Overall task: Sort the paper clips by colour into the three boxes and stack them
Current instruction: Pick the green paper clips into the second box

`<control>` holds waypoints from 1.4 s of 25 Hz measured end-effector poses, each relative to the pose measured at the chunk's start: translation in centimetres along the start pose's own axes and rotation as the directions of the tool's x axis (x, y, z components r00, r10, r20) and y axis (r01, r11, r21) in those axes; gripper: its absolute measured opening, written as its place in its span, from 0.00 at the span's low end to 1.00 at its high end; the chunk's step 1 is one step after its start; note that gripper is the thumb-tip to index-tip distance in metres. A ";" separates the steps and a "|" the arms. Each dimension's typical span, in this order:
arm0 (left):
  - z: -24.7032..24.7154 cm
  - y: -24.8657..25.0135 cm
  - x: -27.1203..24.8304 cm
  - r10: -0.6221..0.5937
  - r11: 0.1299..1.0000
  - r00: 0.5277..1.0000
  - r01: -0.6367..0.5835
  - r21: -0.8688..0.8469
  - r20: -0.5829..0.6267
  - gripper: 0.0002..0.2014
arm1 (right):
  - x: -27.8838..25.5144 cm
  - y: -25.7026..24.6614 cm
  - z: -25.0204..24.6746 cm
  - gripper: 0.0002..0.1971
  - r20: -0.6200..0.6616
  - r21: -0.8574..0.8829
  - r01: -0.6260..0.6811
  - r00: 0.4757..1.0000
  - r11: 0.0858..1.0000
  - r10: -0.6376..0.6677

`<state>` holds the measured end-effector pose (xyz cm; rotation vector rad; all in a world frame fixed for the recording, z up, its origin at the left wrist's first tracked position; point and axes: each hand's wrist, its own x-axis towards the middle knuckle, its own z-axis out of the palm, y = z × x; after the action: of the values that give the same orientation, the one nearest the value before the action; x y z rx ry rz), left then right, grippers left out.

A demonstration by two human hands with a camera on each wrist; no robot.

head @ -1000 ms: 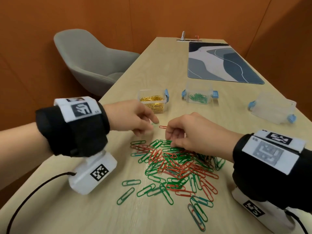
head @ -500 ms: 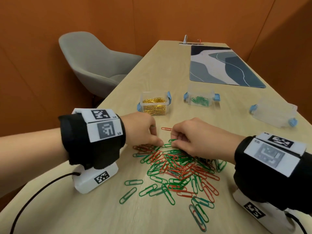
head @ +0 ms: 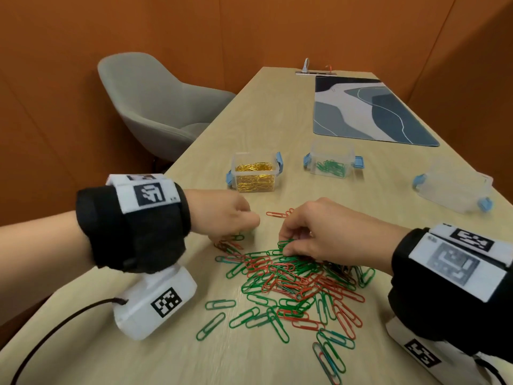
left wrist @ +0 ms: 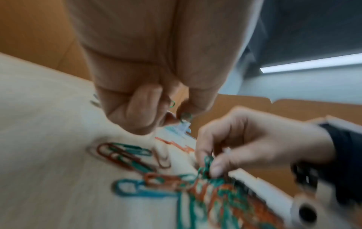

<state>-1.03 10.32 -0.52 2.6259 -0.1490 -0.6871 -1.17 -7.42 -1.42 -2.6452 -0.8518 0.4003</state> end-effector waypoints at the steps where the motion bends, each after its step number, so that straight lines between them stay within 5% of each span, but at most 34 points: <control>1: -0.3 -0.2 0.0 -0.035 0.972 0.999 0.038 -0.232 0.019 0.15 | 0.0 0.0 0.1 0.08 0.022 -0.029 -0.002 1.000 1.000 0.003; 4: -1.6 -1.3 -0.1 -0.063 0.683 0.993 0.117 -0.721 0.102 0.13 | -0.2 -0.1 0.3 0.08 0.098 -0.144 0.039 0.995 0.989 -0.025; 7: -2.1 -2.1 -0.5 -0.017 0.568 0.991 0.121 -0.814 0.135 0.13 | -0.3 -0.2 0.1 0.06 0.036 -0.109 0.047 0.998 0.993 -0.044; 9: -2.0 -2.5 -0.4 -0.082 0.689 0.994 0.111 -0.716 0.075 0.13 | -0.3 0.0 -0.1 0.05 -0.078 -0.037 0.042 0.996 0.998 -0.045; 11: -1.5 -2.7 -0.5 -0.065 0.962 0.995 0.041 -0.271 -0.078 0.10 | -0.3 0.1 -0.2 0.07 -0.125 0.012 0.035 0.992 0.999 -0.033; 12: -1.3 -2.8 -0.5 0.003 0.999 0.992 -0.007 -0.031 -0.128 0.07 | -0.4 0.1 -0.2 0.07 -0.113 0.029 0.025 0.993 0.999 -0.021; 14: -0.9 -2.3 -0.9 0.080 0.986 0.991 -0.063 0.155 -0.106 0.07 | -0.5 0.0 -0.2 0.08 -0.059 0.055 -0.010 0.998 0.998 0.014; 20: -0.1 -1.7 -1.0 0.050 0.962 0.999 -0.043 0.269 -0.020 0.06 | -0.8 -0.2 0.2 0.06 0.087 -0.086 -0.019 0.996 0.996 0.027; 21: 0.0 -1.7 -0.9 0.022 0.974 1.000 -0.017 0.225 -0.016 0.09 | -0.9 -0.2 0.2 0.07 0.114 -0.117 -0.008 0.993 0.993 0.021; 23: -0.2 -1.5 -0.6 -0.074 0.989 0.997 0.077 -0.126 0.032 0.14 | -1.0 -0.2 0.2 0.09 0.127 -0.134 0.003 0.992 0.991 0.014; 26: -0.9 -1.1 -0.9 -0.088 0.814 0.985 0.157 -0.559 0.150 0.13 | -1.1 -0.1 -0.1 0.08 0.057 -0.110 0.031 0.998 0.993 -0.025; 29: -0.9 -0.5 -1.1 0.013 0.727 0.977 0.137 -0.673 0.213 0.13 | -1.5 -0.1 -0.5 0.09 -0.070 -0.046 0.113 0.991 0.993 -0.116; 35: 0.6 0.5 -1.1 0.062 0.745 0.963 0.129 -0.655 0.261 0.17 | -1.9 -0.8 -0.1 0.09 -0.305 0.016 0.319 0.904 0.948 -0.299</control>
<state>-2.32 9.86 -0.30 1.8371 0.0667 -0.9062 -3.00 -7.97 -0.77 -2.3680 -1.1085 -0.0536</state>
